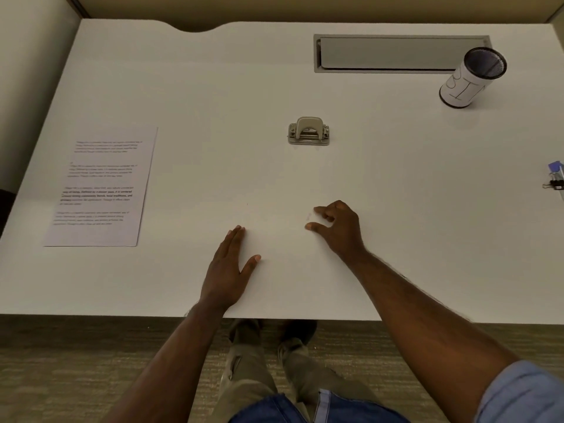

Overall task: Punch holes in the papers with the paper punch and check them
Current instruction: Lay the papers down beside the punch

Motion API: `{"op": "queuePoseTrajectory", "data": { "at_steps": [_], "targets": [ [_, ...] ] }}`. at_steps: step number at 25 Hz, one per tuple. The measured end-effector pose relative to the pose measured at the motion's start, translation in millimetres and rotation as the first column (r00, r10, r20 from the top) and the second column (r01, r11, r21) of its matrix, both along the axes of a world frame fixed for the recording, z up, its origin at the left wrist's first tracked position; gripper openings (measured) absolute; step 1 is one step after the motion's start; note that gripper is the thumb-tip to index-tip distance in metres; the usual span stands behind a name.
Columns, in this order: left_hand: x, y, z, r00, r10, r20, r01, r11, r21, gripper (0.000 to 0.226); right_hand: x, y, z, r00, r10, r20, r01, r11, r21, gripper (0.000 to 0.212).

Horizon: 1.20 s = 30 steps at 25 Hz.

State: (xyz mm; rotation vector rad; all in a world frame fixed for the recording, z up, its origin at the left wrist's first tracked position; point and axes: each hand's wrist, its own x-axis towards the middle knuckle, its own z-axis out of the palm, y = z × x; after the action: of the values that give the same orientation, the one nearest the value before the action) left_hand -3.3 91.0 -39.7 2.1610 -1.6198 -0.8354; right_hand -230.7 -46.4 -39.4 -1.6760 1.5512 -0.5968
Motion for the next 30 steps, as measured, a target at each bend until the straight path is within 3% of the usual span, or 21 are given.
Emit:
{"op": "queuePoseTrajectory", "data": {
  "at_steps": [7, 10, 16, 24, 30],
  "targets": [
    [-0.9, 1.3, 0.8, 1.0, -0.01, -0.015, 0.01, 1.0, -0.002, 0.071, 19.3, 3.3, 2.6, 0.989, -0.146, 0.032, 0.145, 0.989, 0.019, 0.021],
    [-0.6, 0.9, 2.1, 1.0, -0.008, -0.02, 0.008, 1.0, 0.003, 0.071, 16.4, -0.2, 5.1, 0.981, -0.176, 0.083, 0.167, 0.981, 0.098, 0.025],
    [4.5, -0.2, 2.7, 0.999, -0.017, -0.046, 0.018, 1.0, 0.009, 0.07, 1.1, 9.1, 2.5, 0.992, -0.119, 0.047, 0.116, 0.992, 0.051, 0.038],
    [5.8, 0.4, 2.4, 0.998, -0.028, -0.049, 0.029, 0.999, 0.03, 0.071, 22.7, 7.0, -0.8, 0.978, -0.206, 0.041, 0.205, 0.978, 0.028, 0.017],
    [4.1, 0.9, 2.3, 0.998, -0.046, -0.038, 0.047, 0.999, 0.025, 0.072, 23.5, 0.2, 3.1, 0.992, -0.075, -0.098, 0.07, 0.996, -0.05, 0.004]
  ]
}}
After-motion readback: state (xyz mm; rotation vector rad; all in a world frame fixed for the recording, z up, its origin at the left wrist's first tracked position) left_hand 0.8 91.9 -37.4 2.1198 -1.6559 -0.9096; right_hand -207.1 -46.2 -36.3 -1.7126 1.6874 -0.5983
